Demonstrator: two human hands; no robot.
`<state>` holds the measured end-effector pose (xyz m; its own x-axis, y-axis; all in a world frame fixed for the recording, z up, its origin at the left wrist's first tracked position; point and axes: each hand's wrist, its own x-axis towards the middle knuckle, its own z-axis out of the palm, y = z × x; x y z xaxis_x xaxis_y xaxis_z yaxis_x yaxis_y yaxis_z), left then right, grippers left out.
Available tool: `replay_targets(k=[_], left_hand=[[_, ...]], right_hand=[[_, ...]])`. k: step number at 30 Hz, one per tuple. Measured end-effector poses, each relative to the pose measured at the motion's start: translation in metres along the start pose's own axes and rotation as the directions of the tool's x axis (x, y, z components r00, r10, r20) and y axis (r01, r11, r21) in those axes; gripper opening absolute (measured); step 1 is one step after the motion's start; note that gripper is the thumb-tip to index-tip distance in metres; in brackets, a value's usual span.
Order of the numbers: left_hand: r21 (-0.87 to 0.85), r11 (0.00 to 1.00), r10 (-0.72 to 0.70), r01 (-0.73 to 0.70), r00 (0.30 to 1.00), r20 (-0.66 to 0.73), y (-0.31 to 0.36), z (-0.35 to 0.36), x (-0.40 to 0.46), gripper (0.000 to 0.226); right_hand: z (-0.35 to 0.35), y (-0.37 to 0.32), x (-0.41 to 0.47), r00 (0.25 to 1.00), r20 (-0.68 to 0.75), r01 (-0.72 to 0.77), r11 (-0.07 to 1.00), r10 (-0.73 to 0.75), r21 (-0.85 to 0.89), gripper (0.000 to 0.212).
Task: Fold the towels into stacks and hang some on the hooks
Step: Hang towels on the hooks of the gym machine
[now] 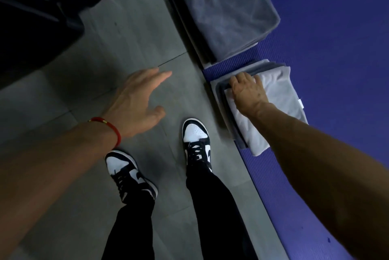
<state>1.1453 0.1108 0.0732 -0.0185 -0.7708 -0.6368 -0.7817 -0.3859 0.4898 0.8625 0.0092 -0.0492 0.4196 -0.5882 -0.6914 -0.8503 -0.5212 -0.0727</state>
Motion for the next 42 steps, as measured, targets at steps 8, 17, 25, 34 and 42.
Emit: replay_targets(k=[8, 17, 25, 34, 42], left_hand=[[0.035, 0.999, 0.012, -0.013, 1.0, 0.018, 0.013, -0.003, 0.003, 0.085], [-0.014, 0.998, 0.055, -0.055, 0.998, -0.008, 0.042, 0.02, 0.014, 0.085], [-0.003, 0.998, 0.059, -0.059, 0.998, 0.007, 0.06, 0.022, -0.002, 0.085], [-0.053, 0.989, 0.135, -0.135, 0.991, -0.004, 0.125, -0.032, -0.074, 0.081], [-0.239, 0.964, 0.121, -0.12, 0.993, -0.013, 0.168, -0.137, -0.216, 0.065]], right_hand=[[-0.012, 0.019, -0.009, 0.992, 0.058, 0.115, 0.988, -0.109, -0.106, 0.057], [0.009, 0.037, -0.009, 0.987, 0.002, 0.155, 0.965, -0.158, -0.209, 0.032], [-0.006, 0.044, -0.027, 0.986, -0.004, 0.161, 0.957, -0.167, -0.241, 0.031], [-0.084, 0.045, -0.15, 0.943, -0.099, 0.323, 0.946, -0.318, 0.039, 0.038], [-0.258, -0.093, -0.298, 0.903, -0.36, 0.409, 0.73, -0.236, 0.548, 0.032]])
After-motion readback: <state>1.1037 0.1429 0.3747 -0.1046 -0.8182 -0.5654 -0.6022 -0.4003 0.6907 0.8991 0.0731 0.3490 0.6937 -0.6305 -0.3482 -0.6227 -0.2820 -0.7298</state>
